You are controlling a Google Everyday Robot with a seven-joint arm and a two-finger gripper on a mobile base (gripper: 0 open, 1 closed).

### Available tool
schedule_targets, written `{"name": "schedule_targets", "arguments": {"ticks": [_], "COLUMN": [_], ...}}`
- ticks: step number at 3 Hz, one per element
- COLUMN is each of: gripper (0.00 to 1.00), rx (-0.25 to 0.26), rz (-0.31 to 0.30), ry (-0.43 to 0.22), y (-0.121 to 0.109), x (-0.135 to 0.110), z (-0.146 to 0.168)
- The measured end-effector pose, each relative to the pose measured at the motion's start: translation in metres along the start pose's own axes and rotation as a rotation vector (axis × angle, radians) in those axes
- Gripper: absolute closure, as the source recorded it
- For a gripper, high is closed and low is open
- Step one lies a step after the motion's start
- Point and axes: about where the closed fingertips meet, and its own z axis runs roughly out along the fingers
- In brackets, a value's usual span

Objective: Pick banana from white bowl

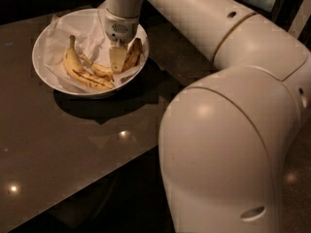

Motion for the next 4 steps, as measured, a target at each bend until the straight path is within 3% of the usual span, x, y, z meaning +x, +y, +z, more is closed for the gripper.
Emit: {"name": "schedule_targets", "arguments": {"ticks": [3,4], "gripper": [0.12,0.0], "rx": [0.003,0.003], "rz": [-0.003,-0.003], "ry": [-0.009,-0.009], "y": [-0.0021,-0.0021], "x": [-0.0023,-0.0023], "z": [0.0021,0.0021]}}
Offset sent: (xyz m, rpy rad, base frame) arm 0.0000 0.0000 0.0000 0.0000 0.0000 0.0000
